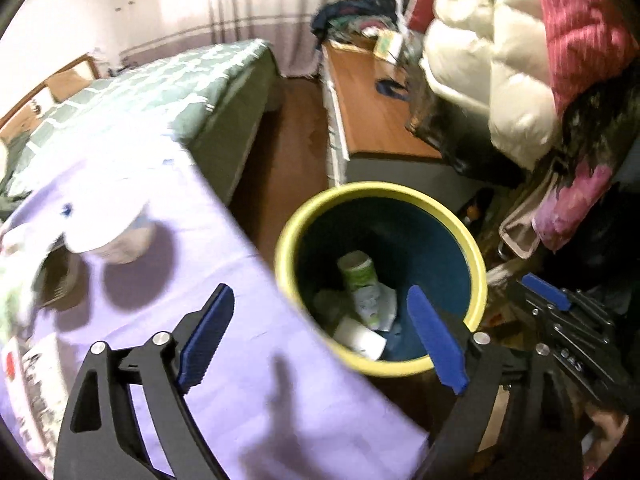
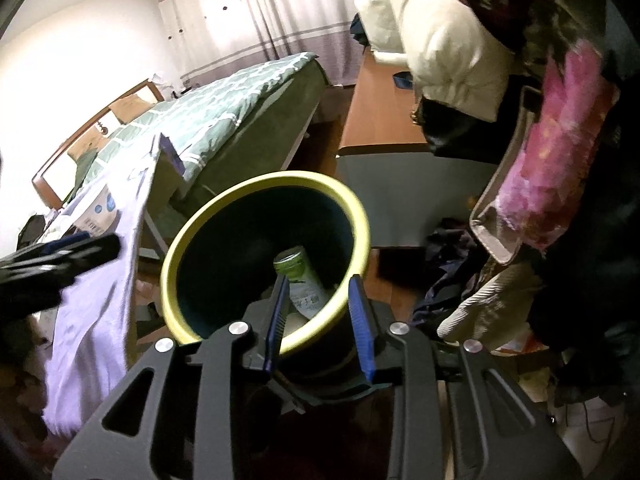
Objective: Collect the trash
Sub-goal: 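Move both tools back over the bedspread toward the pink milk carton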
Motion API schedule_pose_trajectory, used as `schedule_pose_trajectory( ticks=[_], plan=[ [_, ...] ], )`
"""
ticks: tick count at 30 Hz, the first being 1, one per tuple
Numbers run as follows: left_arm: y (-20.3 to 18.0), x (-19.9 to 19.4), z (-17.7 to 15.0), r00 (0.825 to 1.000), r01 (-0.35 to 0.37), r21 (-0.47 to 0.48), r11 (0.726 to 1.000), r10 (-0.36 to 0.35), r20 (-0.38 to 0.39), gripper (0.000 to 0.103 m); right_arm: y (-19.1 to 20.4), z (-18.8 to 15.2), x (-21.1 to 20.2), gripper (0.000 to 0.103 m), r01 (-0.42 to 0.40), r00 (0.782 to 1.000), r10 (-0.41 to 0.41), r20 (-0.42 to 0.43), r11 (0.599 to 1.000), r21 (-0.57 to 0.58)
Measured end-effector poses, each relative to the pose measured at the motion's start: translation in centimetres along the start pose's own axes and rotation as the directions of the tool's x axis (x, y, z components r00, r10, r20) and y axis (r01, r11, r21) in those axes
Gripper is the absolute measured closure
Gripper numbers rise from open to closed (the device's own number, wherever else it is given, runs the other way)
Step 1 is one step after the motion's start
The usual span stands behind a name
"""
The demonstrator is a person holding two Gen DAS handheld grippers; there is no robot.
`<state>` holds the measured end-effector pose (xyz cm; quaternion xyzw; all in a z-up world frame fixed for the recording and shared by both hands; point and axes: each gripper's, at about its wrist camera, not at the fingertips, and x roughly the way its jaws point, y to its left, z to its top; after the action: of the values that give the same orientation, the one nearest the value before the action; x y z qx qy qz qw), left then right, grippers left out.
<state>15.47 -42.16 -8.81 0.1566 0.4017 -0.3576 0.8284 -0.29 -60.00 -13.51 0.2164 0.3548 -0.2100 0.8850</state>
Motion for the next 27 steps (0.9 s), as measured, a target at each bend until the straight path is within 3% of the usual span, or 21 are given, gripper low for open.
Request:
schedule_pose_trajectory(
  ticks=[8, 16, 21, 27],
  plan=[
    [7.7, -7.3, -3.7, 0.986, -0.132, -0.127, 0.983, 0.143, 0.082, 0.008, 4.4, -0.5, 0.1, 0.073, -0.042, 0.999, 0.041, -0.016, 0.996, -0.074],
    [17.3, -14.2, -9.4, 0.933, -0.305, -0.304, 0.903, 0.347, 0.093, 0.007, 12.1, -1.3, 1.0, 0.073, -0.138, 0.989, 0.126, -0.072, 0.969, -0.205],
    [21.9, -16.7, -12.5, 0.905, -0.354, -0.392, 0.849, 0.417, 0.085, 0.006, 17.3, -1.1, 1.3, 0.073, -0.19, 0.981, 0.17, -0.095, 0.943, -0.272],
    [25.3, -17.2, -14.1, 0.894, -0.368, -0.437, 0.821, 0.442, 0.078, 0.006, 23.1, 0.4, 1.4, 0.073, -0.233, 0.973, 0.216, -0.087, 0.912, -0.337]
  ],
)
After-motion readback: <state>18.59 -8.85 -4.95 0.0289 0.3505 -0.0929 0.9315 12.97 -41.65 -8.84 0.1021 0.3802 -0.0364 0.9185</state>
